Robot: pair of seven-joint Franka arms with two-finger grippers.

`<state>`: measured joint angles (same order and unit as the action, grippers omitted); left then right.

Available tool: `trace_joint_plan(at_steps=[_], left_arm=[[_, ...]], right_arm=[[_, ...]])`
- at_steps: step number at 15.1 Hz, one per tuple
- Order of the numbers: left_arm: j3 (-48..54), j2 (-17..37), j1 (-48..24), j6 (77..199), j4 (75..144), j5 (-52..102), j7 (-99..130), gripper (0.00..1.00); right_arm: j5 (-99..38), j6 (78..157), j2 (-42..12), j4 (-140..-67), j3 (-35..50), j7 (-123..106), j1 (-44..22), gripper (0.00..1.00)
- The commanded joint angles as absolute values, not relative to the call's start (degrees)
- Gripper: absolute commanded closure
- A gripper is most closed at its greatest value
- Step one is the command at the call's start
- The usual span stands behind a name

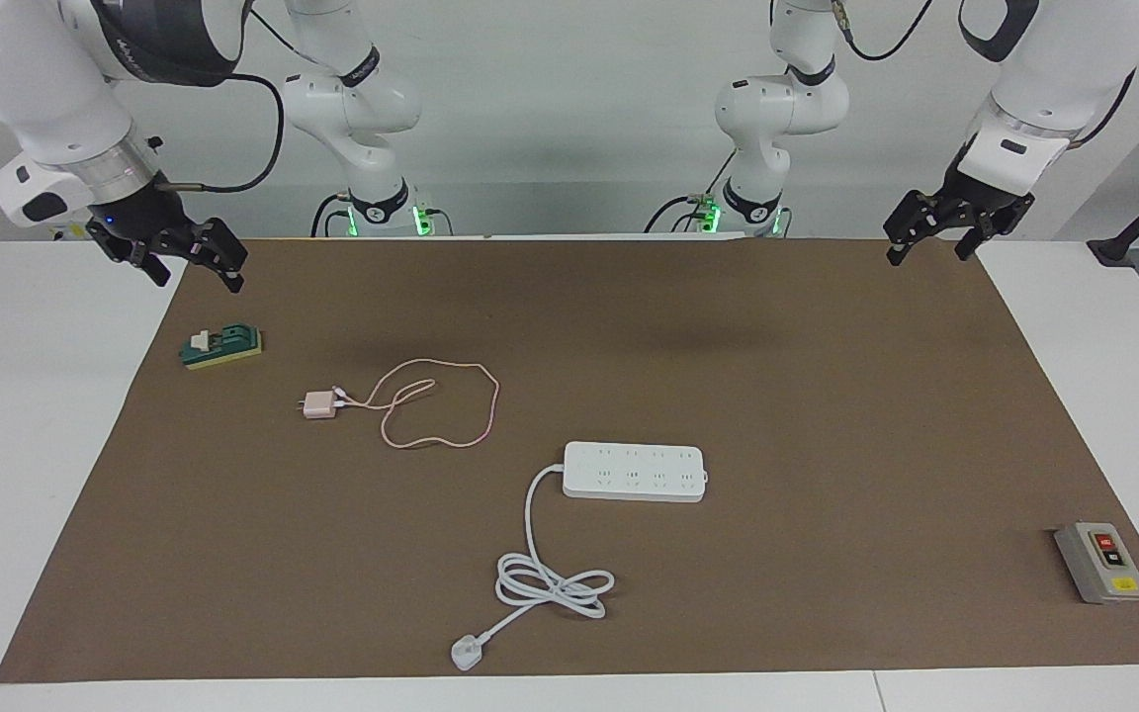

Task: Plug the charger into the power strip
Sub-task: 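Move the right gripper into view toward the pink charger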

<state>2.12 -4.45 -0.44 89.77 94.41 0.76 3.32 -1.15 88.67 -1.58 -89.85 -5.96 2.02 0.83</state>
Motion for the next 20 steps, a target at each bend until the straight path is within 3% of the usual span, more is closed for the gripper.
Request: trace_joint_plan(at_steps=[1,9,14,20], left_arm=[[2.4,-4.7,-0.1,90.2,95.4,1.5,2.3,0.0],[2.4,-4.7,0.1,89.2,95.0,1.5,2.4,0.0],[2.2,-4.2,0.3,88.9,95.1,1.9,2.9,0.0],[1.8,-3.8,0.4,88.9,95.0,1.9,2.7,0.0]], right_arm=[[-0.4,89.7,-0.3,-91.3,-5.9,1.0,0.7,0.0],[-0.5,91.2,0.3,-93.4,-5.9,3.3,-0.2,0.0],[-0.5,95.2,3.1,-99.6,-5.9,28.7,-3.3,0.0],[-0.8,96.1,3.3,-100.3,-5.9,43.1,-3.6,0.0]])
